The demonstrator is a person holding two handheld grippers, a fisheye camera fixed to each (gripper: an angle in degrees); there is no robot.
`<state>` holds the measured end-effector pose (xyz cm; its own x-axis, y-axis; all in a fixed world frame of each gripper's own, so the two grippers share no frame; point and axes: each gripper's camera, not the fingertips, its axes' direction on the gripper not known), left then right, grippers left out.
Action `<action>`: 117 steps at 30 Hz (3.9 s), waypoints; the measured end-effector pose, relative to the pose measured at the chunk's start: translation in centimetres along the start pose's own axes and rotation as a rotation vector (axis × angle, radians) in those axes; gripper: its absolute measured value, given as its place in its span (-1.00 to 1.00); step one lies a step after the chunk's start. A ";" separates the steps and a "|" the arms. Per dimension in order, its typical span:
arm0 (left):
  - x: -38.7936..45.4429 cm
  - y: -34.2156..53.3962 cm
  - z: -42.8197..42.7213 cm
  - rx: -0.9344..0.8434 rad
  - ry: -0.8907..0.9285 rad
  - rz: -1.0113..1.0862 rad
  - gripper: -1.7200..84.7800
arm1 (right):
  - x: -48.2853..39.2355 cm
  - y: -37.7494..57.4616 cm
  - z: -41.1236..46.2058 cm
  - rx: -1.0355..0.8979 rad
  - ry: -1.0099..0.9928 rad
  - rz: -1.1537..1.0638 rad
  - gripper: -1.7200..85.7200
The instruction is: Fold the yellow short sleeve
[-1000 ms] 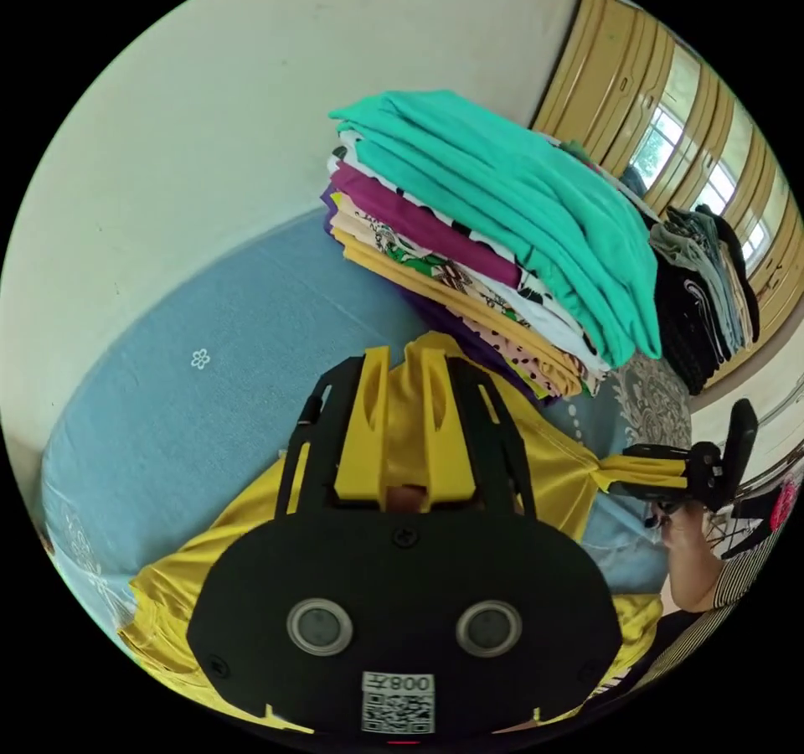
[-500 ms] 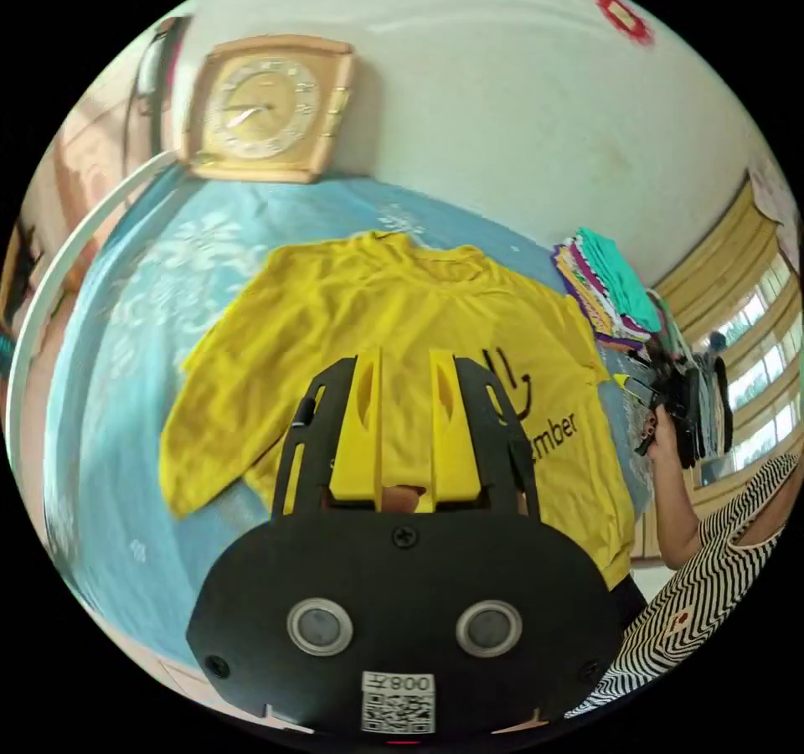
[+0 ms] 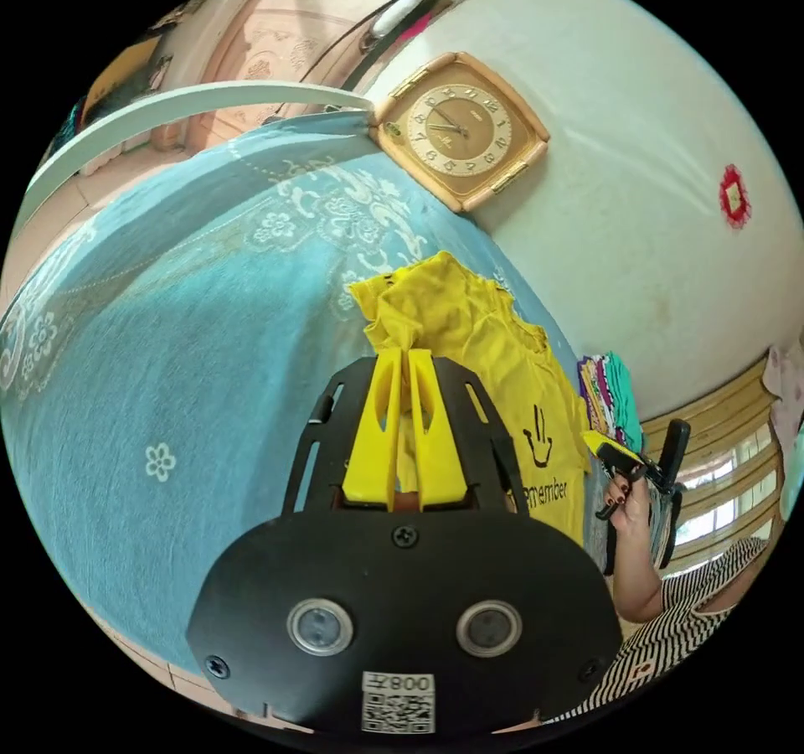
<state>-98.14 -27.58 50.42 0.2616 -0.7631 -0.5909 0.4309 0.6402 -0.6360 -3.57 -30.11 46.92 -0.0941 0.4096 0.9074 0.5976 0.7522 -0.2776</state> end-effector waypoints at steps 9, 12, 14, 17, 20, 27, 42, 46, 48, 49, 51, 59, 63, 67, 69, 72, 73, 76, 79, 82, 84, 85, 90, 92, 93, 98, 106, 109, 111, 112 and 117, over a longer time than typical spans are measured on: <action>9.6 4.5 -1.9 -0.183 -0.125 0.427 -0.92 | -6.8 -9.9 11.6 -0.028 -0.033 -0.270 -0.79; 9.4 4.9 -4.0 -0.170 -0.140 0.410 -0.92 | -10.3 -14.3 17.9 -0.068 -0.059 -0.379 -0.77; 8.9 4.9 -5.7 -0.163 -0.129 0.381 -0.92 | -12.3 -16.4 22.4 -0.114 -0.049 -0.434 -0.76; 8.4 4.7 -8.0 -0.152 -0.110 0.353 -0.92 | -14.7 -18.8 30.5 -0.240 -0.002 -0.492 -0.74; 7.9 4.5 -10.2 -0.154 -0.084 0.331 -0.92 | -15.4 -19.7 37.0 -0.340 0.083 -0.514 -0.75; 7.6 4.1 -14.9 -0.152 -0.072 0.333 -0.92 | -15.3 -19.4 42.2 -0.248 0.241 -0.589 -0.89; -1.6 -2.8 -34.3 0.089 -0.201 0.178 -0.93 | -1.0 -31.0 39.1 0.147 -0.486 -0.091 -0.93; -5.0 -3.8 -35.4 0.018 -0.178 0.109 -0.92 | -1.5 -31.5 42.8 0.130 -0.433 -0.121 -0.93; -6.1 -3.9 -35.7 -0.014 -0.176 0.087 -0.92 | -1.2 -31.8 44.8 0.092 -0.432 -0.108 -0.93; -6.8 -3.8 -35.9 -0.022 -0.169 0.076 -0.92 | -1.0 -31.9 46.3 0.050 -0.419 -0.098 -0.92; -8.0 -3.6 -36.3 -0.047 -0.137 0.032 -0.91 | -0.5 -32.1 48.6 -0.027 -0.395 -0.081 -0.92; -12.3 -3.7 -40.3 -0.035 0.068 -0.068 -0.92 | -1.9 -31.6 52.1 -0.101 -0.353 -0.157 -0.82; -13.4 -3.6 -41.7 -0.033 0.122 -0.091 -0.92 | -3.9 -31.7 53.2 -0.169 -0.300 -0.219 -0.77; -14.5 -3.2 -43.2 -0.024 0.170 -0.110 -0.92 | -3.7 -31.3 51.6 -0.133 -0.296 -0.189 -0.74; -14.8 -3.0 -43.8 -0.022 0.185 -0.117 -0.92 | -2.9 -31.1 50.0 -0.099 -0.306 -0.158 -0.71; -15.3 -2.6 -44.7 -0.020 0.208 -0.129 -0.92 | -1.4 -30.4 46.8 -0.083 -0.288 -0.101 -0.66; -15.4 -2.4 -45.0 -0.019 0.210 -0.130 -0.92 | -0.5 -29.8 45.2 -0.076 -0.299 -0.082 -0.66; -15.6 -1.9 -45.8 -0.015 0.212 -0.135 -0.92 | 1.7 -26.8 40.4 -0.051 -0.285 -0.053 -0.68; -15.2 -0.8 -47.7 0.057 0.171 -0.122 -0.92 | 4.0 -21.0 35.2 -0.056 -0.242 -0.032 -0.71; -13.7 0.9 -49.5 0.079 0.095 -0.092 -0.90 | 5.7 -15.0 30.9 -0.027 -0.232 0.001 -0.74; -13.5 2.0 -49.8 0.057 0.048 -0.117 -0.88 | 5.7 -13.4 29.8 -0.050 -0.258 0.012 -0.74; -13.9 2.7 -50.1 0.053 0.021 -0.161 -0.86 | 5.1 -13.0 29.5 -0.072 -0.267 -0.003 -0.74; -12.8 3.8 -52.4 0.141 0.004 -0.129 -0.87 | 1.6 -11.7 29.4 -0.193 -0.197 -0.091 -0.76; -10.5 3.1 -50.9 0.030 -0.003 -0.014 -0.91 | 0.6 -10.6 28.9 -0.206 -0.184 -0.103 -0.77; -10.1 3.0 -50.0 -0.023 -0.023 0.008 -0.91 | 0.2 -9.8 28.5 -0.216 -0.191 -0.100 -0.77; -9.8 4.0 -49.2 -0.126 -0.082 0.039 -0.93 | 1.4 -6.0 23.7 -0.218 -0.229 -0.015 -0.77; -10.3 14.7 -56.6 -0.233 0.047 0.038 -0.83 | 6.4 12.6 2.3 -0.081 -0.175 0.259 -0.76; -12.3 20.6 -59.1 -0.289 0.113 -0.094 -0.76 | 6.8 22.1 -5.4 -0.068 -0.126 0.423 -0.76; -13.6 24.0 -60.1 -0.309 0.192 -0.198 -0.73 | 6.7 27.7 -9.6 -0.052 -0.116 0.531 -0.75; -14.3 25.9 -60.5 -0.330 0.238 -0.239 -0.71 | 6.5 31.0 -12.1 -0.042 -0.099 0.586 -0.74; -16.6 30.7 -60.0 -0.413 0.279 -0.307 -0.67 | 5.5 42.7 -19.9 -0.037 -0.059 0.782 -0.71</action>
<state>-141.02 10.02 10.90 -0.0832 -0.9028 -0.4219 0.0637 0.4177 -0.9063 37.30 -6.04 46.34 0.3241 0.8406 0.4340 0.5339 0.2162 -0.8174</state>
